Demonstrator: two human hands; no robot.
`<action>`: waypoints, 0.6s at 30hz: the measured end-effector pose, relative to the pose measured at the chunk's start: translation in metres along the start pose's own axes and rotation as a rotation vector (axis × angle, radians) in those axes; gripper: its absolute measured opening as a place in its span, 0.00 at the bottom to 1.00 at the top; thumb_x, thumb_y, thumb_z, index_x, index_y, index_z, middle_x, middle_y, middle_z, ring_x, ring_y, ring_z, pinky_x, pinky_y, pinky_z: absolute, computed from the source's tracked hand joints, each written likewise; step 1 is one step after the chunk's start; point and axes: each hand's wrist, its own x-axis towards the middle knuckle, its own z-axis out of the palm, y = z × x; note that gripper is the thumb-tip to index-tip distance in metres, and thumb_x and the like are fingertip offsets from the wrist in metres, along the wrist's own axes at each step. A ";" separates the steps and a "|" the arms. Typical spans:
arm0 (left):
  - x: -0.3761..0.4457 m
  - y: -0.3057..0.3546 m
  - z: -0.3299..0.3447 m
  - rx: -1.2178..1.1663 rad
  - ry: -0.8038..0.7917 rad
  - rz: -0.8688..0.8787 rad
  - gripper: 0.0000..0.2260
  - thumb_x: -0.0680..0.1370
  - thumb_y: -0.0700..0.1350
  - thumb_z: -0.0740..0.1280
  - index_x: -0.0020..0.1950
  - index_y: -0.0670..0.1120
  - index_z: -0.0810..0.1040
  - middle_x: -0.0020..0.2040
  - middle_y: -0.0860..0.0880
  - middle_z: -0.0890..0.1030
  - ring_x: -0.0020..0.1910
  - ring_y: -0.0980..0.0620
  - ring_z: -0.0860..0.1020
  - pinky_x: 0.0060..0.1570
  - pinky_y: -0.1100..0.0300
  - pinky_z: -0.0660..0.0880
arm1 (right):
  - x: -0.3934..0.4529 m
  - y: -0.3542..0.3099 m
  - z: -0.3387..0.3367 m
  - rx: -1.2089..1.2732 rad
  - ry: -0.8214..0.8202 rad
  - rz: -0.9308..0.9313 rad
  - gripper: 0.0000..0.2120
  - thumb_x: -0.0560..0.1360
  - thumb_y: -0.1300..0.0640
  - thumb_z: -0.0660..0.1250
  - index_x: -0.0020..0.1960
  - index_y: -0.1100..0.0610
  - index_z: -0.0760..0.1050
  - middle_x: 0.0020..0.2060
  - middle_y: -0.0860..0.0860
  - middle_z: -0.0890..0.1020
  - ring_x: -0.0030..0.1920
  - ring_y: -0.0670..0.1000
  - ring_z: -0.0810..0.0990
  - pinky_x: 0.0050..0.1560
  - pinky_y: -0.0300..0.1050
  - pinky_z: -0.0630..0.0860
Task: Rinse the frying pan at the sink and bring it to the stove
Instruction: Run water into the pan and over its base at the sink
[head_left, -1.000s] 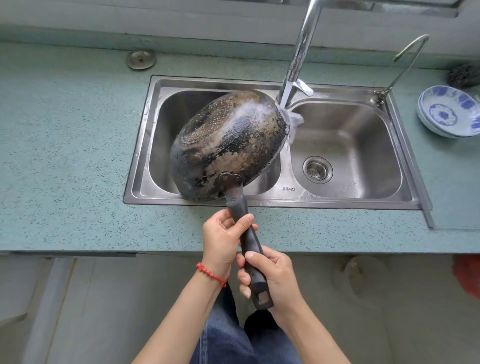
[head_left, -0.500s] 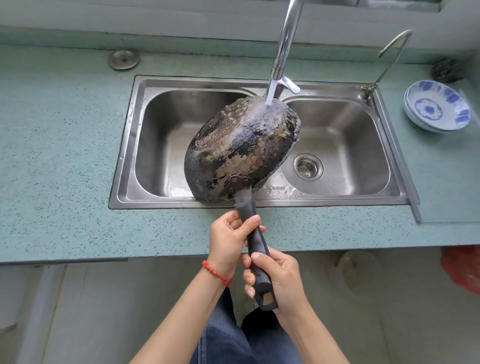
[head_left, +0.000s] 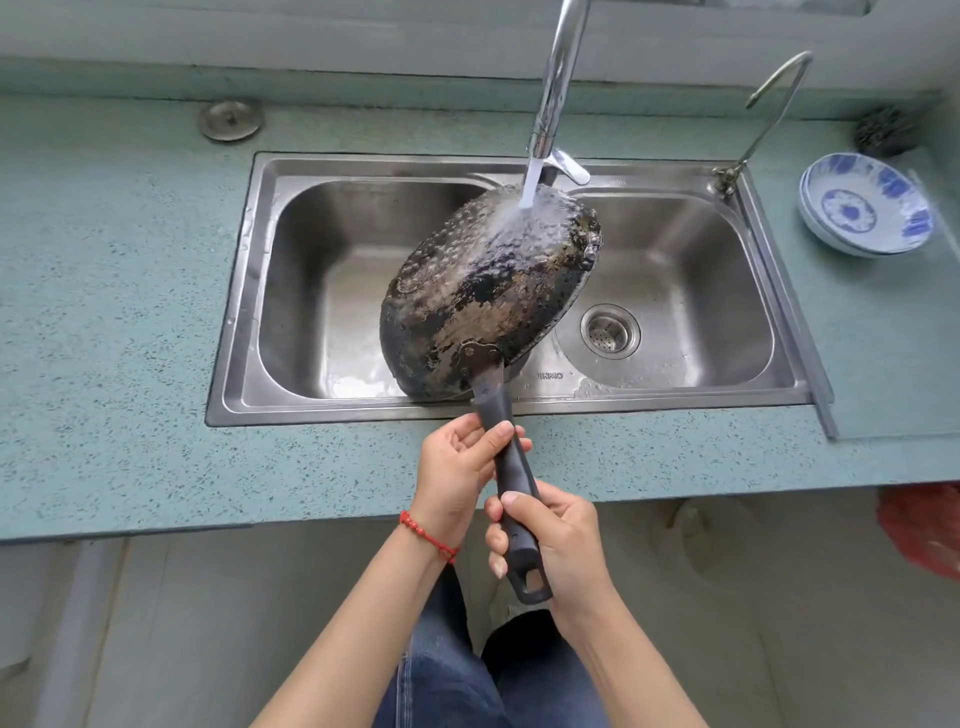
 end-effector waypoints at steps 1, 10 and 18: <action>0.001 0.000 0.000 -0.029 -0.008 -0.018 0.04 0.74 0.34 0.64 0.43 0.39 0.77 0.32 0.50 0.84 0.34 0.55 0.83 0.33 0.64 0.79 | 0.001 -0.001 0.000 -0.005 -0.001 -0.004 0.05 0.66 0.63 0.65 0.32 0.60 0.76 0.26 0.57 0.74 0.21 0.51 0.70 0.20 0.40 0.70; 0.012 0.006 0.002 -0.297 -0.090 -0.175 0.08 0.75 0.34 0.59 0.43 0.36 0.77 0.33 0.47 0.84 0.33 0.54 0.82 0.35 0.65 0.78 | 0.010 -0.001 -0.001 -0.063 -0.010 -0.004 0.06 0.67 0.62 0.65 0.31 0.59 0.76 0.26 0.57 0.74 0.22 0.53 0.71 0.21 0.41 0.71; 0.011 0.008 -0.003 -0.099 -0.010 -0.050 0.06 0.74 0.32 0.61 0.40 0.36 0.77 0.29 0.48 0.83 0.30 0.54 0.81 0.33 0.65 0.78 | 0.013 -0.016 -0.001 -0.214 -0.056 0.034 0.10 0.74 0.70 0.60 0.39 0.62 0.77 0.30 0.57 0.79 0.25 0.51 0.76 0.26 0.43 0.77</action>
